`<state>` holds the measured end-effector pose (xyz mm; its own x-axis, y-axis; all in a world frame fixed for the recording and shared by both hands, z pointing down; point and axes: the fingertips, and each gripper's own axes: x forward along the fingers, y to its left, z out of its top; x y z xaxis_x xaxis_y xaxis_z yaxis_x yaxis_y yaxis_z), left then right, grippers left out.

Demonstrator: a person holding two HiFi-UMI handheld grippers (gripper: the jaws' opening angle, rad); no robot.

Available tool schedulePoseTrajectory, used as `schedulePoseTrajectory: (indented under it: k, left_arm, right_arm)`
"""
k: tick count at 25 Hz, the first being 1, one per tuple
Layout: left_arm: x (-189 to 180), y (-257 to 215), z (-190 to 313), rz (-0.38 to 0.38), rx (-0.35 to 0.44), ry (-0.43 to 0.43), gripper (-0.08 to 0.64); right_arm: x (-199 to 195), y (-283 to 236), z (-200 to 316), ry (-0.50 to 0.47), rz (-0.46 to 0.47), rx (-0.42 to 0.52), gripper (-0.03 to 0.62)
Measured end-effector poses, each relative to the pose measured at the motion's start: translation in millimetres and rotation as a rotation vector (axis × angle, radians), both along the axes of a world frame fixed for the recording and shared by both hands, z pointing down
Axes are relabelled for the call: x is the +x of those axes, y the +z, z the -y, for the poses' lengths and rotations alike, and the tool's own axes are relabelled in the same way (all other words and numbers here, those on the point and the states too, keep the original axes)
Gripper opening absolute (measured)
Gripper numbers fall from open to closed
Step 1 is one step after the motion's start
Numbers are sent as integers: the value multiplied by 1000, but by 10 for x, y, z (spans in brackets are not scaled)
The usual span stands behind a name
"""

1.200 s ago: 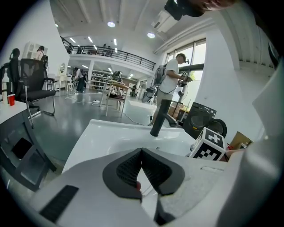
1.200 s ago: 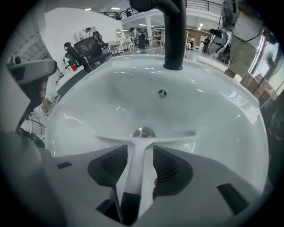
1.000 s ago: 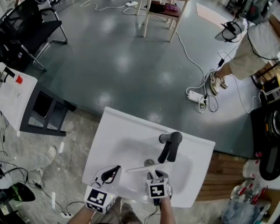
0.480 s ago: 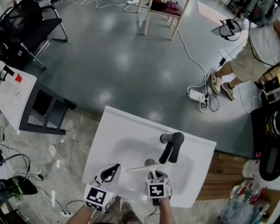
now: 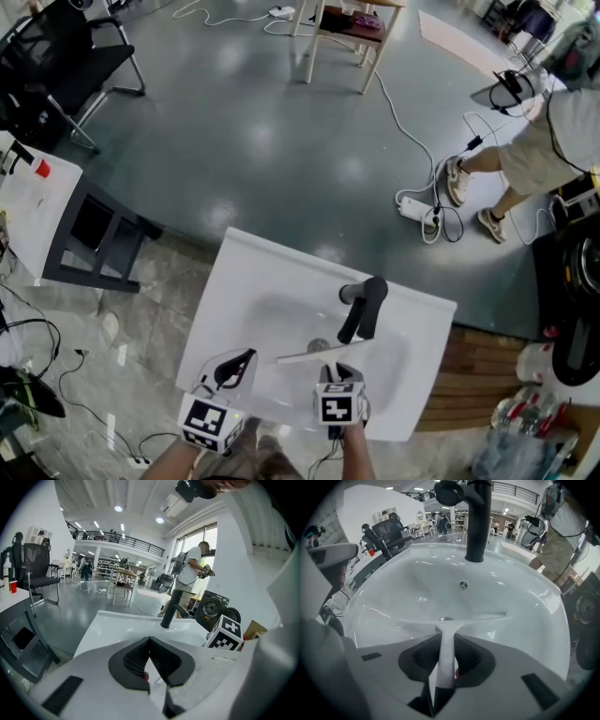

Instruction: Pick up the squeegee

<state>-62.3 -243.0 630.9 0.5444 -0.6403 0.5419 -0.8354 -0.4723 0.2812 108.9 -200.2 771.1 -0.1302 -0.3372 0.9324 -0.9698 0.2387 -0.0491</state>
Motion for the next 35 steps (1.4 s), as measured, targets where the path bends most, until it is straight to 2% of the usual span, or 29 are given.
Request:
schedulePoseTrajectory:
  k: [3, 7, 10, 13, 17, 26, 35]
  left_arm:
    - [9, -91, -62, -1, 10, 2, 2]
    - [44, -228, -131, 1, 78, 2, 2]
    - [75, -412, -163, -2, 106, 1, 2]
    - [66, -582, -233, -7, 133, -2, 2]
    - [92, -805, -372, -12, 156, 0, 2]
    - [177, -1436, -723, -23, 294, 10, 2]
    - [133, -1974, -1229, -20, 376, 11, 2]
  right_arm:
    - [45, -148, 0, 6, -10, 32, 75]
    - [135, -282, -124, 24, -13, 33, 75]
    - [162, -504, -87, 22, -13, 90, 75]
    - [186, -637, -229, 37, -17, 82, 75]
    - [223, -958, -282, 56, -14, 145, 75]
    - [298, -1895, -443, 67, -14, 373, 77]
    - [370, -2888, -851, 104, -26, 615, 77]
